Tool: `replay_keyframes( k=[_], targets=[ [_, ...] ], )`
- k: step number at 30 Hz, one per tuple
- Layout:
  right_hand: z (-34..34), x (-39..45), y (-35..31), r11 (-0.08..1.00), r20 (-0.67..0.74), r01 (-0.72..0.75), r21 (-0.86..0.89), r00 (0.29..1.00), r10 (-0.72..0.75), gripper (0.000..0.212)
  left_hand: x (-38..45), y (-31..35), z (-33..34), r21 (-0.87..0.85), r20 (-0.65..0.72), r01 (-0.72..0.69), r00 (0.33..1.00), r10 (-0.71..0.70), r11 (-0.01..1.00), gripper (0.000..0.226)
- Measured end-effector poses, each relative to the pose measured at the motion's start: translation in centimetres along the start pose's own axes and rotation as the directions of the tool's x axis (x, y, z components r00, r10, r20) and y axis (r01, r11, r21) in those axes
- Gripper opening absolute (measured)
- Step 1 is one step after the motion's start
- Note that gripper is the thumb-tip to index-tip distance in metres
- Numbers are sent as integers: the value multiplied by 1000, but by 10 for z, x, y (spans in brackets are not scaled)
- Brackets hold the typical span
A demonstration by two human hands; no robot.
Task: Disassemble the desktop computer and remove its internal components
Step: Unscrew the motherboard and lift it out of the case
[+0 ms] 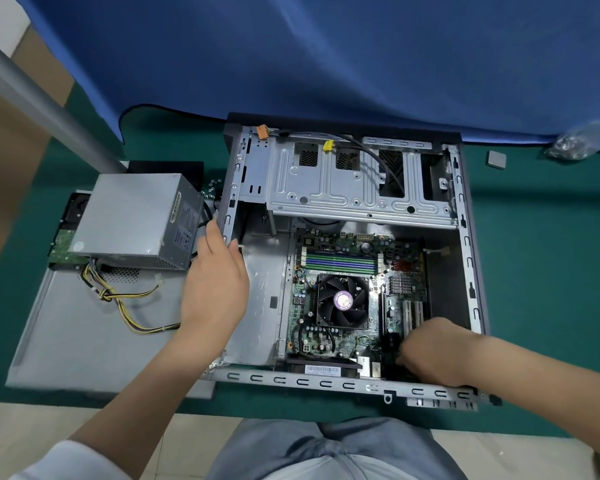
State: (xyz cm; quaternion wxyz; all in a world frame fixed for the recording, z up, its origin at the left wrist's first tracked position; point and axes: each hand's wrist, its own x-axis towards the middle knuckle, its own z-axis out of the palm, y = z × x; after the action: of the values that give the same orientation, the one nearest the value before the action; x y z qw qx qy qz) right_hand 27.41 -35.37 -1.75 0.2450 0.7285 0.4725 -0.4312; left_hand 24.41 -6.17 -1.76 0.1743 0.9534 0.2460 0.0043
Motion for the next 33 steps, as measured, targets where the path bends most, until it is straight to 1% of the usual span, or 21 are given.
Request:
replay_keyframes(
  k=[2,4,7,9,10,13,14,15,17,20,22,24,27,30,33],
  targets=[
    [-4,1,-1,1000,-42,4,24,999,-3,24,0,1,-1,4,4,3,1000,-3,1000,49],
    [-8,2,-2,999,-85,37,-2,996,-37,20,0,1,-1,12,11,6,1000,-6,1000,50],
    [-9,2,-1,997,-128,76,-32,989,-80,21,0,1,-2,13,21,11,1000,-11,1000,50],
    [-5,3,-1,998,-160,53,32,986,-47,18,0,1,-2,13,25,12,1000,-13,1000,50],
    [-3,3,-1,996,-163,34,83,986,-20,19,0,1,-3,11,27,12,1000,-12,1000,50],
    [1,6,-4,975,-80,-50,216,994,68,42,0,1,-3,0,34,14,999,-14,1000,50],
    [2,6,-4,963,-58,-87,254,993,105,46,0,1,-3,-4,37,17,999,-17,1000,51],
    [4,7,-5,955,-44,-122,270,989,139,47,0,1,-3,-6,38,20,999,-20,1000,51],
    [5,8,-5,947,-17,-143,289,988,155,43,0,2,-3,-7,39,25,999,-24,1000,50],
    [4,8,-5,948,-44,-100,300,992,119,36,0,2,-4,-2,40,23,999,-23,1000,50],
    [2,8,-4,976,-112,-30,215,992,55,34,0,2,-4,-2,43,28,999,-28,1000,51],
    [2,7,-2,990,-175,36,133,984,-13,26,0,2,-4,-3,40,25,999,-25,1000,50],
    [1,8,-2,987,-201,53,152,979,-22,21,0,3,-4,-1,38,17,999,-17,1000,50],
    [3,9,-5,978,-148,-26,205,987,58,23,0,2,-4,-6,35,20,999,-20,1000,49],
    [5,9,-4,962,-54,-148,229,985,165,39,0,1,-3,-4,29,18,999,-18,1000,49]
  ],
)
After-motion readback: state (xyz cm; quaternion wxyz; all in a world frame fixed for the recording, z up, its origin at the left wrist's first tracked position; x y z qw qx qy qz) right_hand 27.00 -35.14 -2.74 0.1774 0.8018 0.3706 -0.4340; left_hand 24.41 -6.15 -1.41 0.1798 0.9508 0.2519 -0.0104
